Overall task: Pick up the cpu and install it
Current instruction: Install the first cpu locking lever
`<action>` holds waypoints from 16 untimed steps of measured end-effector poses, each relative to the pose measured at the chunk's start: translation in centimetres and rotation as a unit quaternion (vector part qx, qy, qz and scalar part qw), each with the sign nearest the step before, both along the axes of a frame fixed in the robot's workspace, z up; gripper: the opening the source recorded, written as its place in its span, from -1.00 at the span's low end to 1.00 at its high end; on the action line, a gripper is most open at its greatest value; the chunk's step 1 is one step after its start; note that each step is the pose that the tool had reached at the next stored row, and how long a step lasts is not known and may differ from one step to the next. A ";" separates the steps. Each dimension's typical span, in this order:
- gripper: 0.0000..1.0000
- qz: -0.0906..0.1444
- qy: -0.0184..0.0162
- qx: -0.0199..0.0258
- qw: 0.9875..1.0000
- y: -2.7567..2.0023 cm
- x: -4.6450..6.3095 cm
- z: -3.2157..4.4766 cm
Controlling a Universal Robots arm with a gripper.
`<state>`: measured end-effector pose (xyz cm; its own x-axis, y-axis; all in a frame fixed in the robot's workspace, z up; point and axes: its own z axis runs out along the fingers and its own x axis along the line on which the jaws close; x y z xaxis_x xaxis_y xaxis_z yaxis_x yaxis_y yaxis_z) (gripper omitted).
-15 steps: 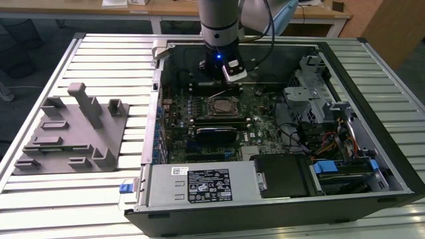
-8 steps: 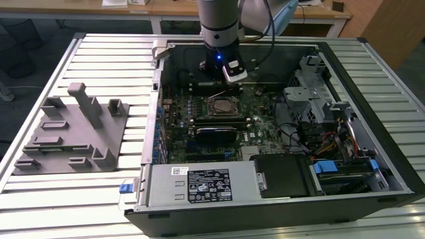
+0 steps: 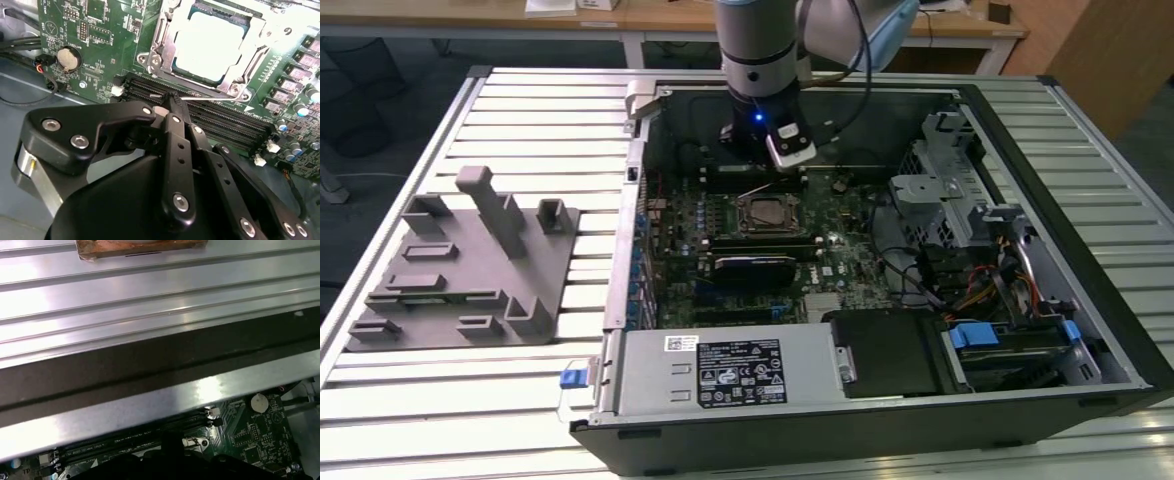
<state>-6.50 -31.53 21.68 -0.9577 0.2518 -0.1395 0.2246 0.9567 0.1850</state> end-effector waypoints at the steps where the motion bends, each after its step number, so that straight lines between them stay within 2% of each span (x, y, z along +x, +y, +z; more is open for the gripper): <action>1: -0.79 0.000 -0.001 0.000 1.000 -0.01 -0.1 -0.10; 3: -0.79 0.000 -0.003 0.000 1.000 -0.02 -0.3 -0.40; 6: -0.79 0.000 -0.003 0.000 1.000 -0.02 -0.4 -0.94; 16: -0.79 -0.012 -0.003 0.000 1.000 0.15 -0.4 -1.56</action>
<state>-6.94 -31.38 20.12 -0.9503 0.2751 -0.1455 0.2468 0.9510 0.1861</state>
